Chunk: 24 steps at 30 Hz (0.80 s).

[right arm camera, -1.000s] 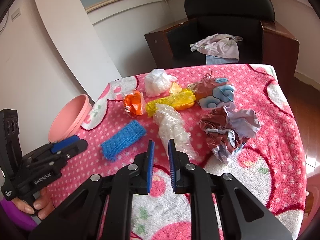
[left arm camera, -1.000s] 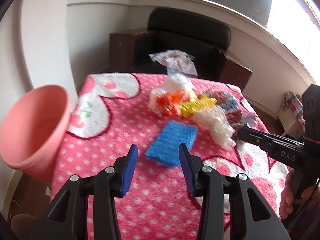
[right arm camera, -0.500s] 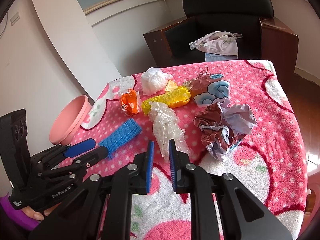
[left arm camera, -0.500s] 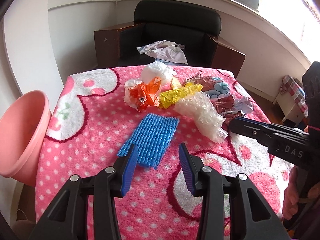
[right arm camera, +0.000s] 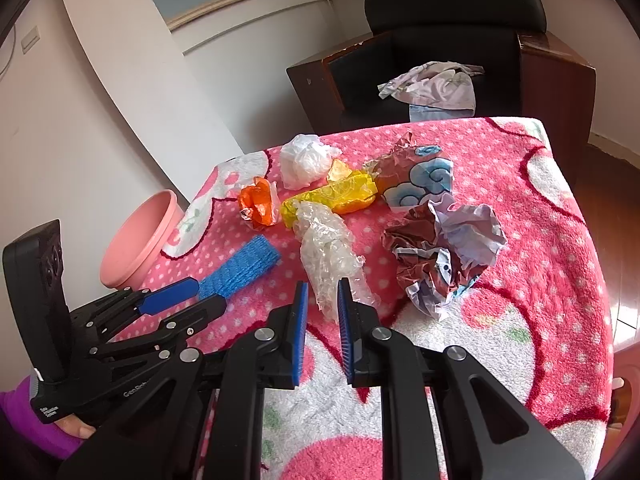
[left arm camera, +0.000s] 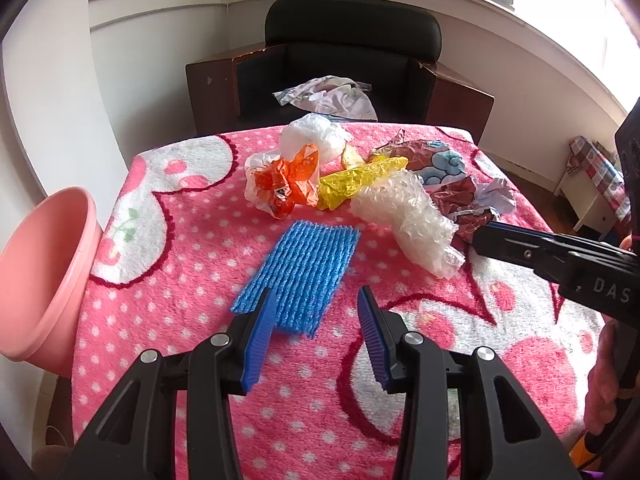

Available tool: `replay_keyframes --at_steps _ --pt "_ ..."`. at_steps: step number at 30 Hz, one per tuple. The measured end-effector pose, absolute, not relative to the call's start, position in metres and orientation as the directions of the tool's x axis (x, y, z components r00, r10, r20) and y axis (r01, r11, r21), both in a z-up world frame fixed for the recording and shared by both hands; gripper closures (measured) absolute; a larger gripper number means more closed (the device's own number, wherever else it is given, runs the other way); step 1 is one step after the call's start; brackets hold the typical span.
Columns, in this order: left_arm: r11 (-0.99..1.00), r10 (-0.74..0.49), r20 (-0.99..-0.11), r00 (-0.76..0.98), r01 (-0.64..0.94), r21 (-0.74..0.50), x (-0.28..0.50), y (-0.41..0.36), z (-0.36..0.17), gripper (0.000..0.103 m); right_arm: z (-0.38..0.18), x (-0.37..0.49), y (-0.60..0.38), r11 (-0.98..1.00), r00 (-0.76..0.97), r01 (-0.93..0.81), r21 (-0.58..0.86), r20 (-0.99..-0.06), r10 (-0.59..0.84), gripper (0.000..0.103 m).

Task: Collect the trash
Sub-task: 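Grasp the blue foam net with the left tool while the right tool grasps bubble wrap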

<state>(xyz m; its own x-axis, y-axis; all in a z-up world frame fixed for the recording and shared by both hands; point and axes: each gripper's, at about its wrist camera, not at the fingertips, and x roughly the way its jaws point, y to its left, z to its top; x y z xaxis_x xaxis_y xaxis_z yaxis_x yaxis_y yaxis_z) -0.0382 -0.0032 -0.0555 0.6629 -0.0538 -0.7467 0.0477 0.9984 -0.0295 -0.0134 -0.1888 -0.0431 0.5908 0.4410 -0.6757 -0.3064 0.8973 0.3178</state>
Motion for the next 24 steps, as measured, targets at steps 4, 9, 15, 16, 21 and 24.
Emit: replay_keyframes --at_steps 4,9,15,16,21,24 --pt "0.999 -0.044 -0.751 0.659 0.048 -0.017 -0.037 -0.004 -0.058 0.062 -0.044 -0.014 -0.189 0.894 0.583 -0.308 0.325 -0.678 0.448 0.087" --pt "0.999 -0.032 -0.761 0.648 0.044 -0.005 -0.033 -0.003 -0.064 0.068 -0.048 -0.012 -0.188 0.89 0.564 -0.305 0.339 -0.689 0.456 0.087" --pt "0.999 -0.03 -0.773 0.634 0.033 -0.012 -0.031 0.002 -0.069 0.094 -0.05 -0.01 -0.191 0.884 0.56 -0.3 0.358 -0.684 0.467 0.073" --pt "0.999 -0.036 -0.77 0.637 0.032 -0.02 -0.031 0.003 -0.068 0.096 -0.05 -0.01 -0.192 0.882 0.561 -0.298 0.366 -0.68 0.472 0.071" --pt "0.998 -0.057 -0.753 0.655 0.038 -0.042 -0.036 0.007 -0.062 0.098 -0.052 -0.007 -0.192 0.887 0.563 -0.291 0.358 -0.685 0.462 0.071" --pt "0.997 -0.075 -0.742 0.666 0.041 -0.064 -0.039 0.009 -0.056 0.098 -0.053 -0.004 -0.19 0.893 0.562 -0.294 0.341 -0.694 0.45 0.071"
